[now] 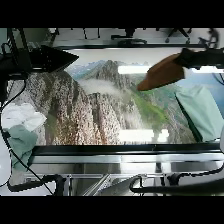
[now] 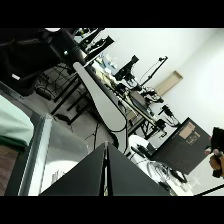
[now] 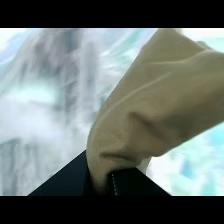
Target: Fold the shirts.
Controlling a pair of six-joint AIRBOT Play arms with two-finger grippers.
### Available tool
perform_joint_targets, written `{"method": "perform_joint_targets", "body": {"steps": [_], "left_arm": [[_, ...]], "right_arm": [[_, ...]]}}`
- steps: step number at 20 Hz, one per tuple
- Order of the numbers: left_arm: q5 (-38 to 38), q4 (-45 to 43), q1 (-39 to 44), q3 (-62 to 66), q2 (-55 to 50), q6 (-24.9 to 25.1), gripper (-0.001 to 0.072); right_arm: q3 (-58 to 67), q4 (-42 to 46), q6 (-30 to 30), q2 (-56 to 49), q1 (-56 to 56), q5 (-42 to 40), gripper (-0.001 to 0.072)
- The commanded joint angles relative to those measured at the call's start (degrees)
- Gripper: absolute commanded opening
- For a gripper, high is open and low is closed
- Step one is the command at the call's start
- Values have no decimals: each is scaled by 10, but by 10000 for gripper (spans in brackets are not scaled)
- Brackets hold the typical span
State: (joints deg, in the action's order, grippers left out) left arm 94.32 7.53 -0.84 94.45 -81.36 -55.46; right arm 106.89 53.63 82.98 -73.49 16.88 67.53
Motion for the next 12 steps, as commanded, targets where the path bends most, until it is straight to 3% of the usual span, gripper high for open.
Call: {"method": "perform_joint_targets", "body": {"steps": [1,7,12], "left_arm": [[2,0,0,0,0,0,14],[3,-4,2,0,0,-1,14],[2,-4,2,0,0,-1,14]], "right_arm": [[12,33,28,14,111,40,22],[12,84,68,43,208,116,22],[-1,207,168,58,217,227,21]]}}
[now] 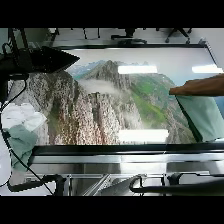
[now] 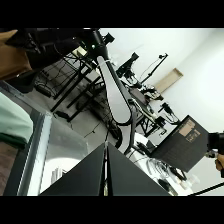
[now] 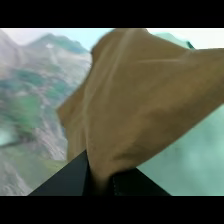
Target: Fold the shirts.
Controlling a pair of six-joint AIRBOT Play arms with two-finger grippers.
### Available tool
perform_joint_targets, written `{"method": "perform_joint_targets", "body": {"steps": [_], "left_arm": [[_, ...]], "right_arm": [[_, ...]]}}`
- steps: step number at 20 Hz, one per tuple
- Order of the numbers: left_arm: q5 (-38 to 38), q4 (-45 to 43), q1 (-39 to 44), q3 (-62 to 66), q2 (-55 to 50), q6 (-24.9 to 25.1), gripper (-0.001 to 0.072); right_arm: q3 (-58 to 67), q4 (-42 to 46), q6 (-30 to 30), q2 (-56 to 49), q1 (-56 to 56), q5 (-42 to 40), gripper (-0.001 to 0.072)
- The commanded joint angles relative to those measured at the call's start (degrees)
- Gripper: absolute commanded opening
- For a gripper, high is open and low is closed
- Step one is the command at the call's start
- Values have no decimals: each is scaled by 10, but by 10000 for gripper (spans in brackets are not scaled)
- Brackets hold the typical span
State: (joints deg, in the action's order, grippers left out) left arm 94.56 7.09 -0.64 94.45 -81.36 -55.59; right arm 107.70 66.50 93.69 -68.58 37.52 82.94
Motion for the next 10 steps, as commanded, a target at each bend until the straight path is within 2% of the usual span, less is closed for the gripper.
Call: {"method": "perform_joint_targets", "body": {"steps": [1,6,10], "left_arm": [[0,0,0,0,0,0,14],[25,0,0,0,0,0,14],[28,0,0,0,0,1,14]], "right_arm": [[-27,111,84,18,10,86,20],[-202,238,137,107,10,73,21],[-388,248,206,172,10,-10,23]]}}
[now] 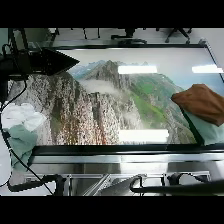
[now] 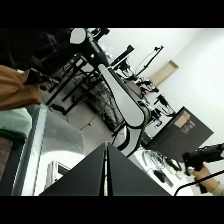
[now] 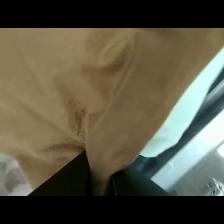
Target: Fold the shirts.
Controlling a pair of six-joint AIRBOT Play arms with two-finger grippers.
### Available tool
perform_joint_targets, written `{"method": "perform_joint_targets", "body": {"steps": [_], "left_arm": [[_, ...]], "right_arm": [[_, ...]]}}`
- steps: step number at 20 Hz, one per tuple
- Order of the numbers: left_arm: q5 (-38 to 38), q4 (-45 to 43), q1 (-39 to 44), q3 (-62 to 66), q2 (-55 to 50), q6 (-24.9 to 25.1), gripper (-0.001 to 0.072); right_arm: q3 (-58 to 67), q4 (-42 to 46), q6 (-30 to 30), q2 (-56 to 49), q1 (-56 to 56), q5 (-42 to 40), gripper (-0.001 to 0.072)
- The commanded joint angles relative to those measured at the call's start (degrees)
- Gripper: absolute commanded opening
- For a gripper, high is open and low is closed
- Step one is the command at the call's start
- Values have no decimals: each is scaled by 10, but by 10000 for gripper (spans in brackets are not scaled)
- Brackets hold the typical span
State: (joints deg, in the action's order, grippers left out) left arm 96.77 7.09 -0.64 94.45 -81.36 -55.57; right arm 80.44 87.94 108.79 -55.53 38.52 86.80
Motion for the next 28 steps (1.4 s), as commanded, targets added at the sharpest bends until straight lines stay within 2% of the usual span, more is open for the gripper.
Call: {"method": "perform_joint_targets", "body": {"steps": [1,2,3,4,5,11,13,15,16,19,25,28], "left_arm": [[6,0,0,0,0,0,14],[6,0,0,0,0,0,14],[6,0,0,0,-1,0,14],[5,-1,0,0,-1,0,15],[5,0,0,0,-1,0,15],[-5,3,-2,0,-1,0,14],[-24,1,-14,4,-1,-25,13],[-24,-17,-33,20,1,-31,10],[-27,-43,-43,21,9,-35,10],[-67,-153,-59,-48,76,-30,10],[-117,-301,-58,-339,256,-24,10],[-150,-343,-58,-436,320,-25,11]], "right_arm": [[-148,34,55,45,0,-67,26],[-176,33,55,43,0,-78,50],[-191,34,49,38,0,-79,252],[-195,34,29,29,0,-73,563],[-194,34,13,25,0,-68,649],[-73,-13,-24,25,-1,-71,619],[-30,-102,-56,28,-1,-81,214],[-25,-209,-103,40,-6,-96,22],[-26,-239,-123,47,-22,-99,23],[-66,-234,-146,87,-119,-115,22],[-315,-235,-137,219,-358,-237,23],[-396,-235,-137,253,-433,-299,23]]}}
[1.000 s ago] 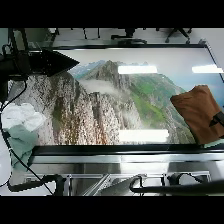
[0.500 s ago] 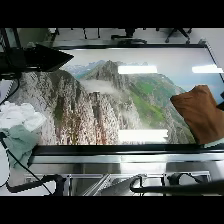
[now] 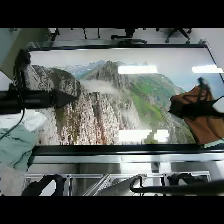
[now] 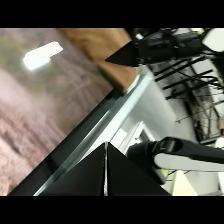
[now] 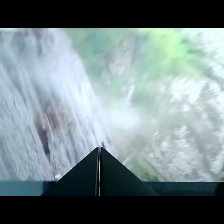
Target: Fold the shirts.
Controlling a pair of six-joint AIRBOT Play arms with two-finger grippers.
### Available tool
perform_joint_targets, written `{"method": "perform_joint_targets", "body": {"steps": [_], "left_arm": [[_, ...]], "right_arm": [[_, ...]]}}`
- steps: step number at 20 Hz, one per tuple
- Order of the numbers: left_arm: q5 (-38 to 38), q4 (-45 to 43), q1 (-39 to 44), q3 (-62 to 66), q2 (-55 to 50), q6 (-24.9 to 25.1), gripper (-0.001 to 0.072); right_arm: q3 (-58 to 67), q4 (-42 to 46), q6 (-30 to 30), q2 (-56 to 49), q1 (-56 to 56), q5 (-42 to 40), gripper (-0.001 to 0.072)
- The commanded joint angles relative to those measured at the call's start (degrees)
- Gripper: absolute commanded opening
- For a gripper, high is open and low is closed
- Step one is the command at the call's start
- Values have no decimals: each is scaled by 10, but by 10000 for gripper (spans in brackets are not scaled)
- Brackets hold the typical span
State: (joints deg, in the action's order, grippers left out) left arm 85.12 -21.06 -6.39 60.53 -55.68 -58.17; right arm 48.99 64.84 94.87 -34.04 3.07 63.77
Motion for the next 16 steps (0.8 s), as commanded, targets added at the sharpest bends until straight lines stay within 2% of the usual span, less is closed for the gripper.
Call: {"method": "perform_joint_targets", "body": {"steps": [1,7,16], "left_arm": [[-38,-64,-2,-118,78,1,11],[-59,-64,-1,-174,127,1,12],[-56,-63,-1,-174,128,0,12]], "right_arm": [[-95,-4,3,40,-92,-76,23],[-103,-21,3,33,-103,-68,23],[-103,-21,3,33,-103,-68,23]]}}
